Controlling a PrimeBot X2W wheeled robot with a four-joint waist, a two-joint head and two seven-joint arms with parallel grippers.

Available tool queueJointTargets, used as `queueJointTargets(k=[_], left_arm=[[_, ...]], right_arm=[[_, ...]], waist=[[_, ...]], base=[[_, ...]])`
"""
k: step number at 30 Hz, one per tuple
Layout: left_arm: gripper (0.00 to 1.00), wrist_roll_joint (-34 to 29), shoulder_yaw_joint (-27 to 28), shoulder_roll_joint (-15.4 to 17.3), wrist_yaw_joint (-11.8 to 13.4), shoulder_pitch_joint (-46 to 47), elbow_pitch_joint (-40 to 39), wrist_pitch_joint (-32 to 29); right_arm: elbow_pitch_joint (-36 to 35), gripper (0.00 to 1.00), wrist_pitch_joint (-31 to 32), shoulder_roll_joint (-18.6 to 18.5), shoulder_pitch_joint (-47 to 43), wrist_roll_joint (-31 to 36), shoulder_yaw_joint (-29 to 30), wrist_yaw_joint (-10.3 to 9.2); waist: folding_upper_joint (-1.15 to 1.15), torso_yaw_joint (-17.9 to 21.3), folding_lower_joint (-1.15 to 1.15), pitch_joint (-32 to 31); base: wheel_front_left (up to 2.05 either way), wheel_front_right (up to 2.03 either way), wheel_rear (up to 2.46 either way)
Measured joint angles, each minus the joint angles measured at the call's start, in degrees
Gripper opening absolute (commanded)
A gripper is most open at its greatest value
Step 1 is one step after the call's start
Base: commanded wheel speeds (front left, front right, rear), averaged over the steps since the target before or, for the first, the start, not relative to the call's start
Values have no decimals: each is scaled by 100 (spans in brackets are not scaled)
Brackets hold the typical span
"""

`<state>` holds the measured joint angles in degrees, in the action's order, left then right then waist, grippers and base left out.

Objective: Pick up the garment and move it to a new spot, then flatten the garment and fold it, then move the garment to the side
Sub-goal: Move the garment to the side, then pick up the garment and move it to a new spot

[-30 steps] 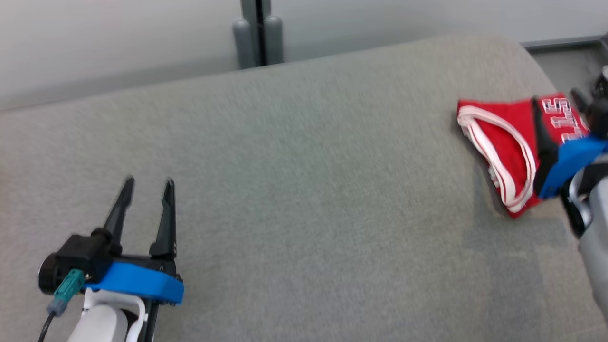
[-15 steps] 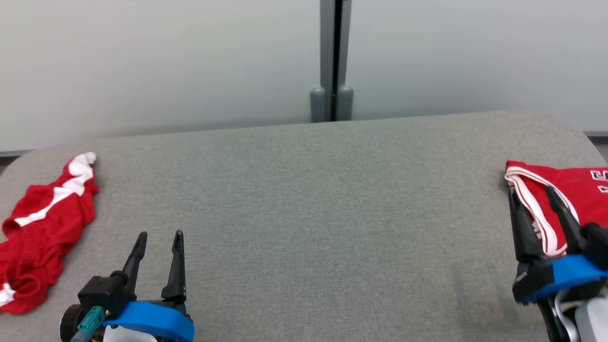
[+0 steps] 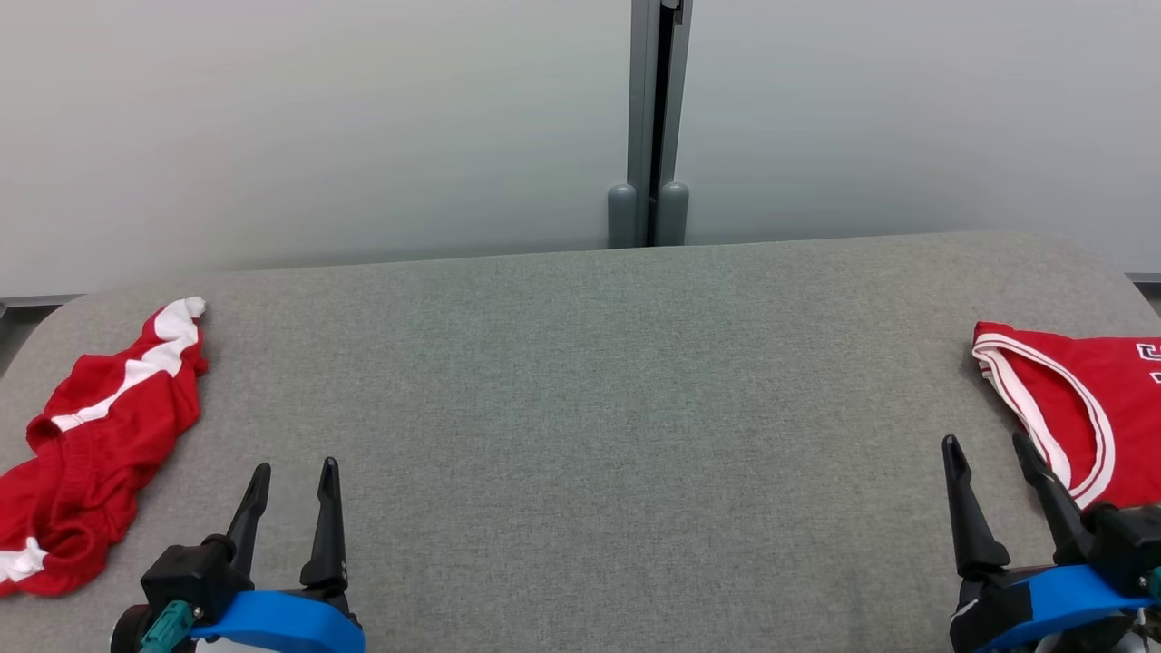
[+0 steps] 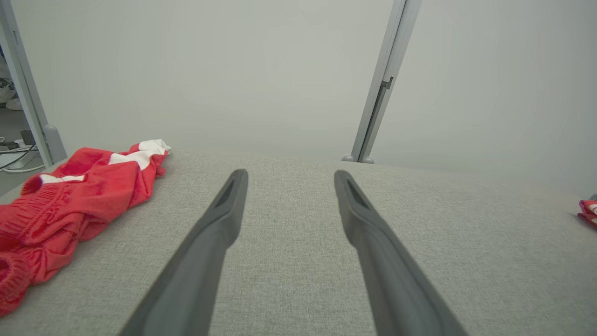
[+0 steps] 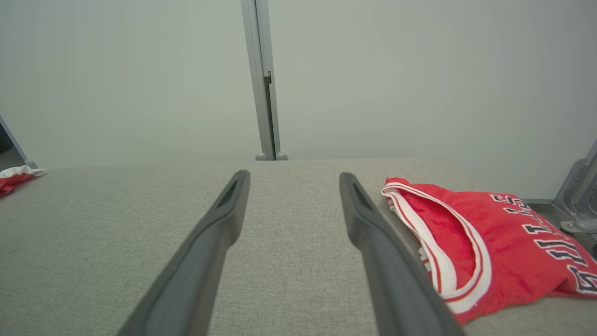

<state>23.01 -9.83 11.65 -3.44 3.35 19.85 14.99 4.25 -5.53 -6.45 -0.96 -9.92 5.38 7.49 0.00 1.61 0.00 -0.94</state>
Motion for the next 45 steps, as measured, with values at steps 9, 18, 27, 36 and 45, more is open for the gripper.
queueJointTargets(k=[9, 18, 27, 36, 45], left_arm=[[100, -141, 165, -129, -99, -87, -3, 0], [100, -256, 204, -163, -185, -53, 10, 0], [100, -364, 178, -185, -249, 41, -16, 0], [100, -361, 167, -160, -266, 82, -77, 1], [100, -341, 183, -131, -258, 43, -94, 1]], right_arm=[[-92, 100, 96, 113, -41, 49, -36, 0], [66, 100, 14, 107, -53, 29, 40, 0], [160, 100, -62, 103, -110, -8, 38, 0], [102, 100, -59, 127, -149, 16, 64, 0], [199, 100, -79, 136, -127, -31, -64, 0]], waist=[[0, -23, 0, 16], [0, -241, 1, 30], [0, -913, 1, -19], [0, -1893, 1, 1], [0, -2715, 0, 73]], base=[[0, 0, 0], [0, 0, 0], [0, 0, 0], [0, 0, 0], [0, 0, 0]])
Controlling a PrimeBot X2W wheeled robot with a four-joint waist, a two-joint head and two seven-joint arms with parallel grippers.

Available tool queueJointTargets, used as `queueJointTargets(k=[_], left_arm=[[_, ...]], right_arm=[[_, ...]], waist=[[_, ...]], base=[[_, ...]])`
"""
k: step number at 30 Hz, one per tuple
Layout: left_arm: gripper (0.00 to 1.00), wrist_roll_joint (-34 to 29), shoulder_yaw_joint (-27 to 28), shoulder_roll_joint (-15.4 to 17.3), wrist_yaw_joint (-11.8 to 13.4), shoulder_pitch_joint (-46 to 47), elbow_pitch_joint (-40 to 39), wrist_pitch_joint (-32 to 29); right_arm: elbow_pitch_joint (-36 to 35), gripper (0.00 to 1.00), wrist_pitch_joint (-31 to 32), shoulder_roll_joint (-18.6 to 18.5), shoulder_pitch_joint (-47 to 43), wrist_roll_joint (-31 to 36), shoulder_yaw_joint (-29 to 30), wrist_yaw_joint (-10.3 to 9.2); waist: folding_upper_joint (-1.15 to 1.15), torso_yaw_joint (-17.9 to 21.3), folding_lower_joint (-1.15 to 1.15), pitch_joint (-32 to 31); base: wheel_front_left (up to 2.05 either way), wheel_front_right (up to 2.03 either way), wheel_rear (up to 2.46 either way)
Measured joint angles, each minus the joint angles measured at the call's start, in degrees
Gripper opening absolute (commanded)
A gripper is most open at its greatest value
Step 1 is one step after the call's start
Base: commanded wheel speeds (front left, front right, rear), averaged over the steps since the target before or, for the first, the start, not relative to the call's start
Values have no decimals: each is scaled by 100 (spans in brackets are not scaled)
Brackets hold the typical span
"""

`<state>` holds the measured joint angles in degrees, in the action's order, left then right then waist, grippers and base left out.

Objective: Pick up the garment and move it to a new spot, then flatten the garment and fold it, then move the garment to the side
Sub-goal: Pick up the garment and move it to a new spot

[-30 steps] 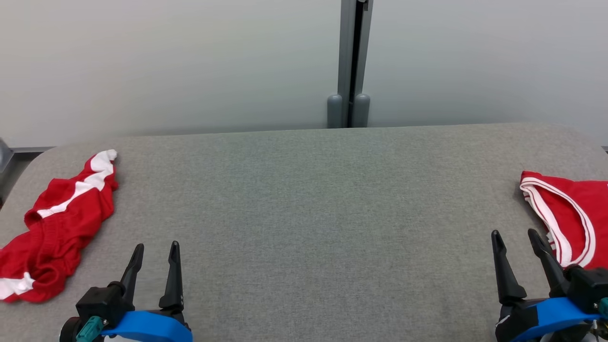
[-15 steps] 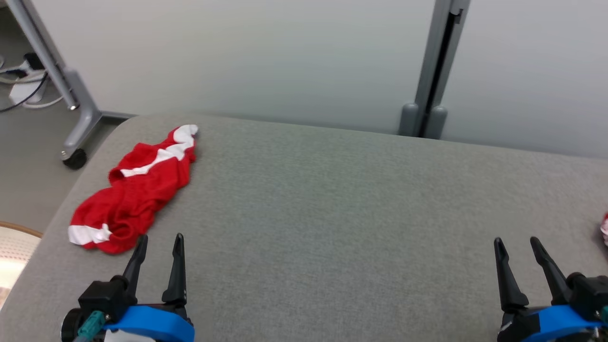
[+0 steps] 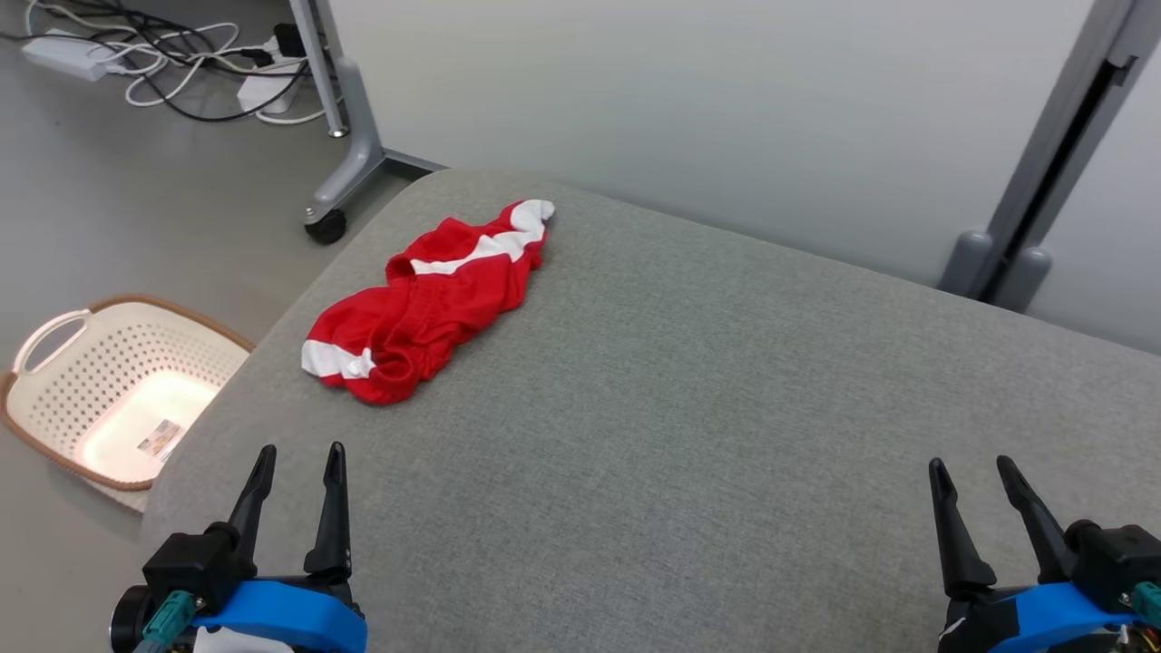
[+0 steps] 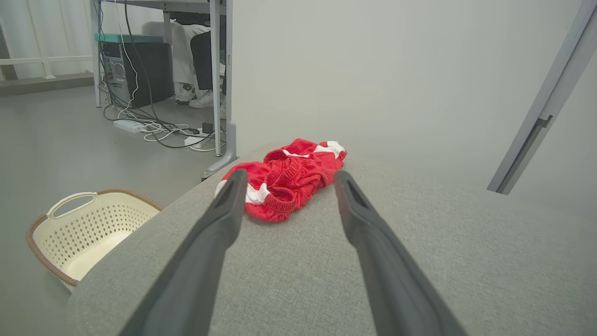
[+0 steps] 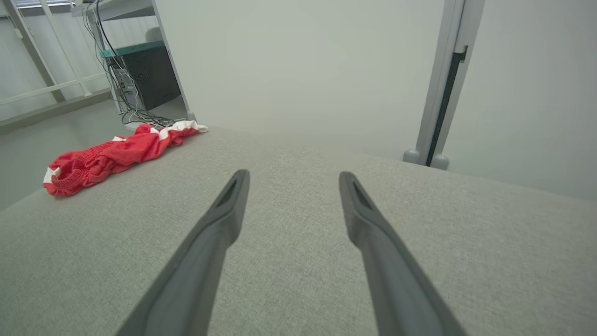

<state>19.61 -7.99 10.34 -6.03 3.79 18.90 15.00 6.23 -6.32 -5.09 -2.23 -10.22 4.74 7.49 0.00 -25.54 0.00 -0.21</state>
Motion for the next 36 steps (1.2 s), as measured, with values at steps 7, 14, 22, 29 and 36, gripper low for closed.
queueJointTargets(k=[7, 14, 22, 29, 36], left_arm=[[100, 15, 42, 12, 18, -32, -38, 0], [100, 27, 138, 4, 41, -96, -114, 0], [100, 59, 192, 14, 35, -90, -194, -1], [100, 313, 535, 268, 48, 270, -449, -54], [100, 567, 895, 680, 198, 942, -703, -748]], right_arm=[[135, 100, -64, -59, 90, -22, -85, 0], [167, 100, -75, -68, 109, -35, -116, 0], [166, 100, -80, -114, 160, -47, -130, 0], [-54, 100, 33, -151, 266, 13, -170, 0], [-452, 100, 182, -276, 674, 98, -356, 0]], waist=[[0, -394, 0, 74], [0, -470, 0, 132], [0, -450, 0, 222], [0, -192, 0, 592], [0, 324, 1, 1345]], base=[[0, 0, 0], [0, 0, 0], [0, 0, 0], [0, 0, 0], [0, 0, 0]])
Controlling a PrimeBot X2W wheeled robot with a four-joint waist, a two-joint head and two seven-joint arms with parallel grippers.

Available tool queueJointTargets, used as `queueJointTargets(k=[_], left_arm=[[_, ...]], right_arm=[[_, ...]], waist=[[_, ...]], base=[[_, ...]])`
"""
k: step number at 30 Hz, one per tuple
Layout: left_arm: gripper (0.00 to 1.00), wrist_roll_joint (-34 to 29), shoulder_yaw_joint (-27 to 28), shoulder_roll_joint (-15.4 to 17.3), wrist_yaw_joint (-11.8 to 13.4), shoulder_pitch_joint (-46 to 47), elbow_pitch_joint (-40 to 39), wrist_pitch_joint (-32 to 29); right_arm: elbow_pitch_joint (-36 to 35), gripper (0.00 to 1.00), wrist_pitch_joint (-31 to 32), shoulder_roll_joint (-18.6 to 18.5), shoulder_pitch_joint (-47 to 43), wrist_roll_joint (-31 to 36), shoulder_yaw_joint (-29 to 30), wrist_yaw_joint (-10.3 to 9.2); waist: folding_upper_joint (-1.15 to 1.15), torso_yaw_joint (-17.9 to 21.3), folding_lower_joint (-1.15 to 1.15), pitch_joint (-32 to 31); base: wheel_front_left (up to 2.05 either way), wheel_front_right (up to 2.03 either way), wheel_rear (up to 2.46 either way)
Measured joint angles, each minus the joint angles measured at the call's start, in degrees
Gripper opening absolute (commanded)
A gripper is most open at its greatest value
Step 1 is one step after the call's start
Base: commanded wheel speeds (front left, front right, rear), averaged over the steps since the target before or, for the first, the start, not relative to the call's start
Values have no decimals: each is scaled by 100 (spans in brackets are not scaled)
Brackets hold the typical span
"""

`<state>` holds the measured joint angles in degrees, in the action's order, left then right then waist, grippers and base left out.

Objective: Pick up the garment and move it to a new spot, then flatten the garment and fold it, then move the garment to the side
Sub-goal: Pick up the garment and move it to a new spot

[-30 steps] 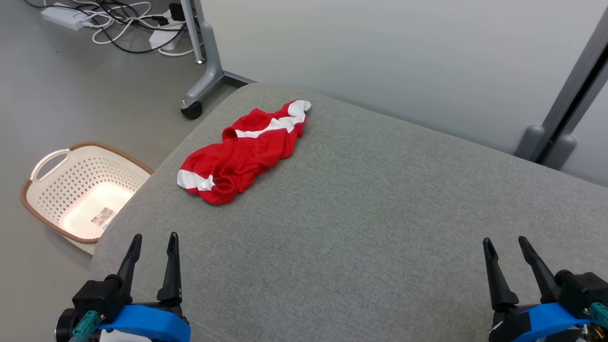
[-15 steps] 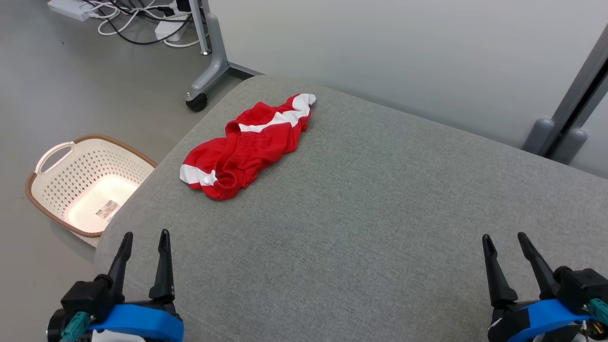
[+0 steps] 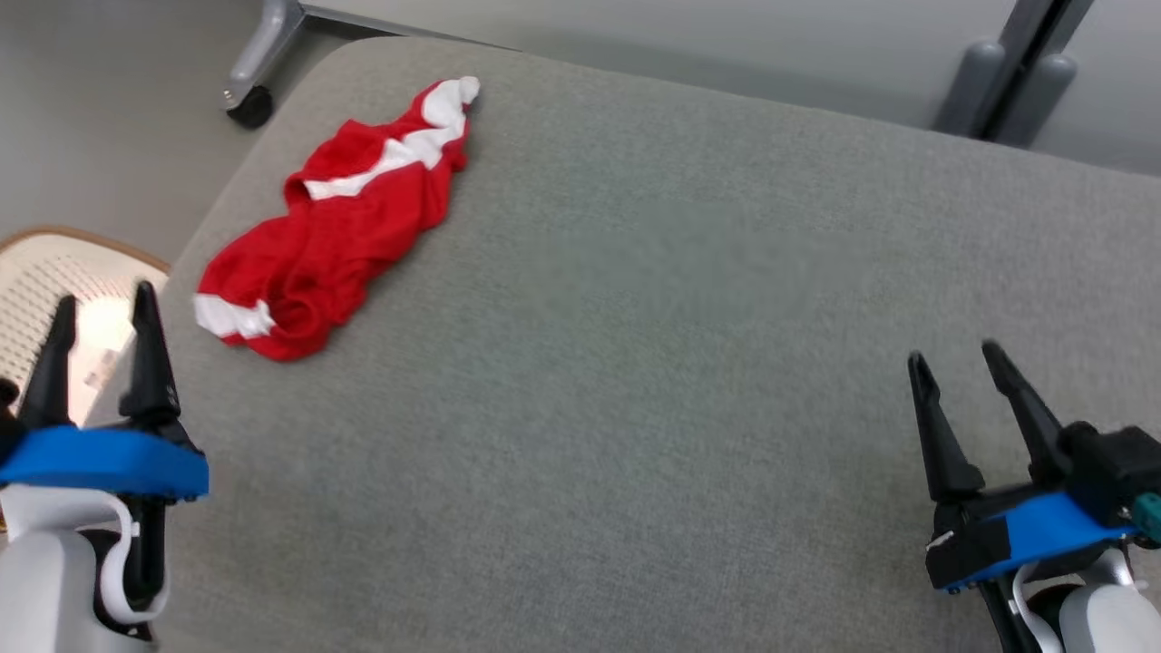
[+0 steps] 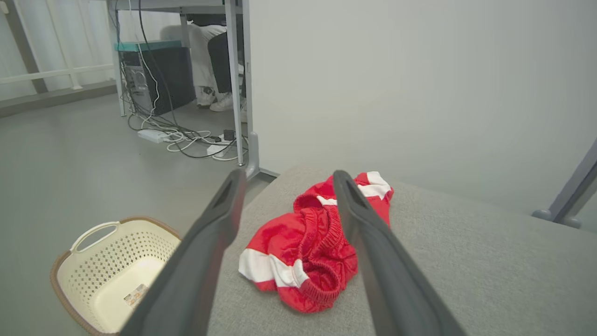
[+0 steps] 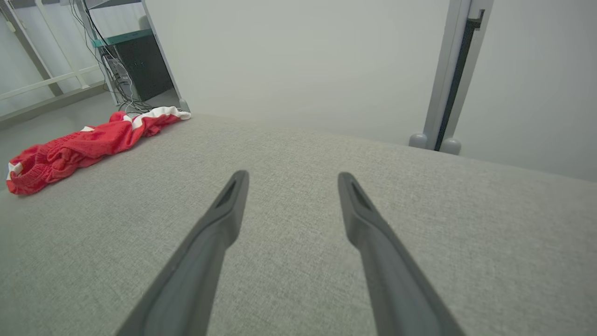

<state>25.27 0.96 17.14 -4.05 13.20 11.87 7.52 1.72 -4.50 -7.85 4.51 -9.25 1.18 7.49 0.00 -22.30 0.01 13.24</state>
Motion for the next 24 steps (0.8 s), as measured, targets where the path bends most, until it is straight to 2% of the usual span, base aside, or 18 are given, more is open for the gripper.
queueJointTargets(k=[5, 10, 16, 23, 24], left_arm=[[100, 523, 338, 145, 100, 762, 483, -665], [100, 872, 653, 375, 227, 1374, 1102, -1057], [100, 1081, 823, 665, 427, 1558, 1619, -1777], [100, 1345, 958, 975, 784, 1680, 1944, -2854], [80, 1378, 958, 1002, 836, 1692, 1947, -3050]], right_arm=[[-215, 100, -2, -104, 420, 13, -224, 0], [-338, 100, -250, -135, 920, 77, -499, 0], [-349, 100, -442, -92, 1393, 115, -853, 0], [-299, 100, -605, -29, 1448, 133, -817, 0], [-278, 100, -620, -27, 1442, 133, -797, 0]], waist=[[0, 379, 1, 599], [0, 888, 1, 1168], [0, 1476, 1, 1692], [0, 1855, 0, 1890], [0, 1875, 0, 1867]], base=[[0, 0, 0], [0, 0, 0], [0, 0, 0], [0, 0, 0], [0, 0, 0]])
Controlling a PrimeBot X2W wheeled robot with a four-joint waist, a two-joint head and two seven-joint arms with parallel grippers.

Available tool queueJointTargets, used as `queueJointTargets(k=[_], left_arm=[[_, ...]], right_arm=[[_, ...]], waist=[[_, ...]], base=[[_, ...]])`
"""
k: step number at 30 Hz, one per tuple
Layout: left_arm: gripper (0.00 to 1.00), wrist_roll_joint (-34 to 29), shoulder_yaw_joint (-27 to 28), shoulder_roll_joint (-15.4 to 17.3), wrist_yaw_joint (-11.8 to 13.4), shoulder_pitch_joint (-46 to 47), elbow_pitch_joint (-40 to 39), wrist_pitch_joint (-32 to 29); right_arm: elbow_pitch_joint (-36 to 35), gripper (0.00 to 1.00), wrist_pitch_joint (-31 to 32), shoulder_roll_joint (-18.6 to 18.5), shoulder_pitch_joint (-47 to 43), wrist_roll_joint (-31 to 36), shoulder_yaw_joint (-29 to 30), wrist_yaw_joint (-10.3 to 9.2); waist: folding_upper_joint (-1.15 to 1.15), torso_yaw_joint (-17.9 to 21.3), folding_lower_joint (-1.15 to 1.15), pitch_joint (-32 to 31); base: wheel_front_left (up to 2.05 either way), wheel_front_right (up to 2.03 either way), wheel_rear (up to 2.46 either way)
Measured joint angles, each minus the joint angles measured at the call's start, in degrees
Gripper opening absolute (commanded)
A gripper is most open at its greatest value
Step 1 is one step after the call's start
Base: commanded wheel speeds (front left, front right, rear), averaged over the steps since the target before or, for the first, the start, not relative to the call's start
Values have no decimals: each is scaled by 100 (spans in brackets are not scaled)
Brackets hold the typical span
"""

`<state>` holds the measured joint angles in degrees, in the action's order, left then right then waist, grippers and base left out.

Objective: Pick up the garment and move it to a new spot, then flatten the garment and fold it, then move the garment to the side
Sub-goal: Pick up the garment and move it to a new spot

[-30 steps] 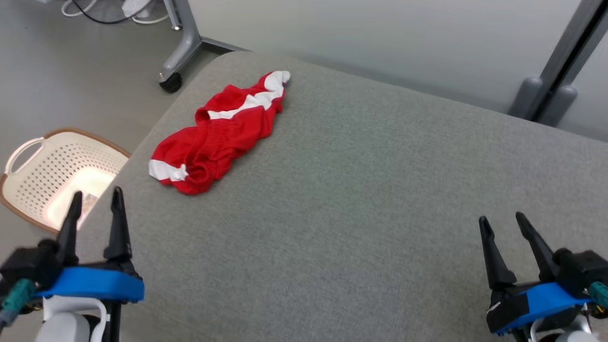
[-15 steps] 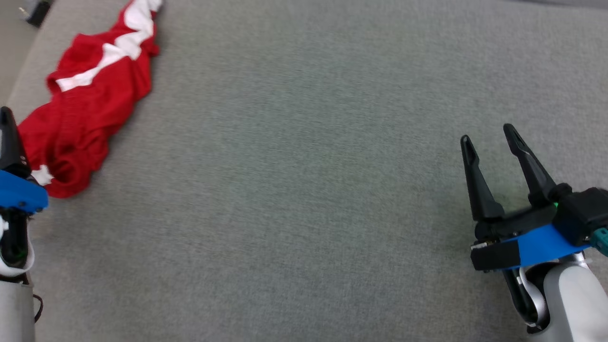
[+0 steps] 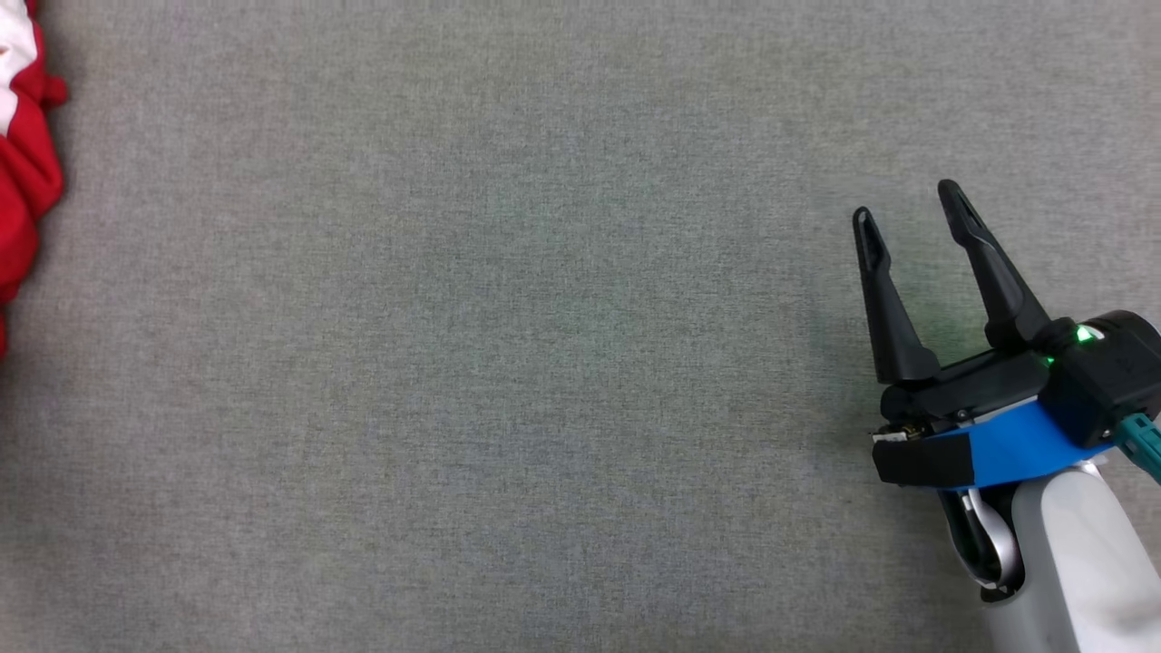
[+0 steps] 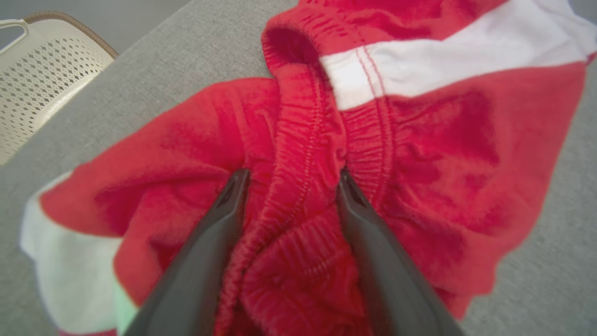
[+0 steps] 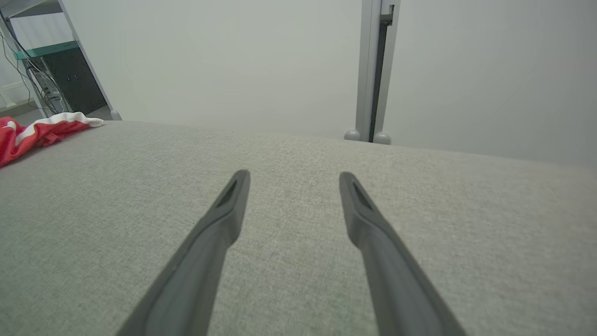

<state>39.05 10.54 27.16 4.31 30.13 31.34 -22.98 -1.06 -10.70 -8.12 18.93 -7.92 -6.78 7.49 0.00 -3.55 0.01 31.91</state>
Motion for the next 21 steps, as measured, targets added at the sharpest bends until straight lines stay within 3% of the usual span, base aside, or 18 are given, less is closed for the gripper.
queueJointTargets(k=[1, 2, 10, 21], left_arm=[[18, 18, -2, 23, 45, -3, -14, -97], [0, 18, -10, 25, 90, -26, -45, -168], [0, -147, -155, 63, 100, -363, -586, -79], [0, -435, -719, 336, -363, -116, -2090, -223]], right_arm=[[22, 100, -9, 3, -12, 7, 38, 0], [42, 100, -52, 11, -27, 43, 75, 0], [402, 100, -115, 132, -292, 252, 358, 0], [884, 100, 25, 323, -920, 179, 730, 0]], waist=[[0, 15, 0, -33], [0, 26, 0, -77], [0, -84, 0, -728], [0, -288, -3, -2118]], base=[[0, 0, 0], [0, 0, 0], [0, 0, 0], [0, 0, 0]])
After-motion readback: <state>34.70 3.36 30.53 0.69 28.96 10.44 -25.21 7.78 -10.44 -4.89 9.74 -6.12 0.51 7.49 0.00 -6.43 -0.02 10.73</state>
